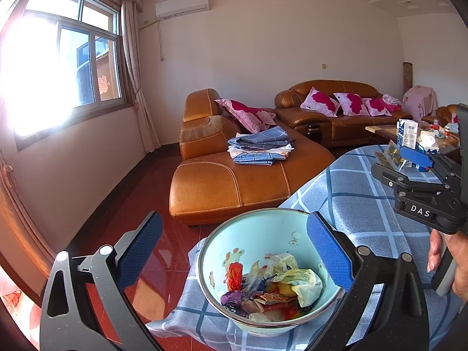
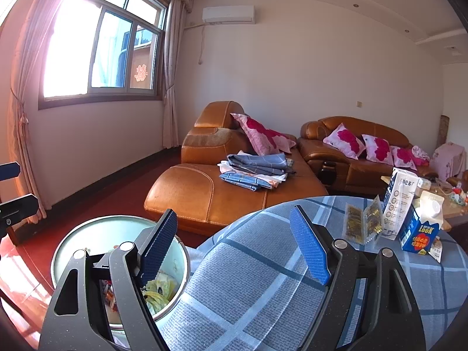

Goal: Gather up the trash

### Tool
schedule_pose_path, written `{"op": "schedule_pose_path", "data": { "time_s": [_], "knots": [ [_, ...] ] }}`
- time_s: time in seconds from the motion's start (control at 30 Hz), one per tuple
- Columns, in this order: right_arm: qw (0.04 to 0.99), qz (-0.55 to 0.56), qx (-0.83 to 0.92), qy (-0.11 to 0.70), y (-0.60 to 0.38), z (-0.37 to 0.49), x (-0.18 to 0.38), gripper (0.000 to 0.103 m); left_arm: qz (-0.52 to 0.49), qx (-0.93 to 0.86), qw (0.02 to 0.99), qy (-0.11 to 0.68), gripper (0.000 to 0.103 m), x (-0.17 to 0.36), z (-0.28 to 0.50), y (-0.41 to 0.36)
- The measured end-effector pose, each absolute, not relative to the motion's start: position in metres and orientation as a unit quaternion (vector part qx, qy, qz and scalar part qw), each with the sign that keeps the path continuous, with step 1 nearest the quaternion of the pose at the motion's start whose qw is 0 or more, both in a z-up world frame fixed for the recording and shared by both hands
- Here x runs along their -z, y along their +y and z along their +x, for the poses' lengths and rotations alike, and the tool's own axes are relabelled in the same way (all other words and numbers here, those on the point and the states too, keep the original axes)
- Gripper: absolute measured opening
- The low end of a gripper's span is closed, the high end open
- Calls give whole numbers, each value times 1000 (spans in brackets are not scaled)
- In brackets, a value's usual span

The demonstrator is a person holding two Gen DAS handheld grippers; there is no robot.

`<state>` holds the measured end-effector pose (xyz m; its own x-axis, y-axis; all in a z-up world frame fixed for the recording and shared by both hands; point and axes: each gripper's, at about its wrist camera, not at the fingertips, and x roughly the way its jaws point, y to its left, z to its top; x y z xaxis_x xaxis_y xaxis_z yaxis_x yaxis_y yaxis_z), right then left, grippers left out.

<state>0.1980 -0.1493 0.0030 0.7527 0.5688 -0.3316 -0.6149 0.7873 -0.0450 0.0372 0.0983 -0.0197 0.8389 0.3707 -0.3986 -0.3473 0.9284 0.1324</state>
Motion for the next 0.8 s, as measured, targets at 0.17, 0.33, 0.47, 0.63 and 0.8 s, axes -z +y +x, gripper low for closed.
{"op": "schedule_pose_path", "data": {
  "time_s": [0.17,0.33,0.47,0.63,0.8],
  "knots": [
    [934,-69,-315,154,-152,200,-3,78,30,-189,958,214,97,18,37,98],
    [934,-70,-315,154,-152,200,-3,78,31,-191,957,214,97,17,37,98],
    [934,-69,-315,153,-152,200,-3,79,31,-191,957,215,97,17,38,99],
    [934,-71,-315,155,-152,201,-2,80,31,-191,957,215,97,18,38,99],
    [934,-71,-314,155,-153,202,0,80,31,-191,957,216,97,18,38,100]
  ]
}}
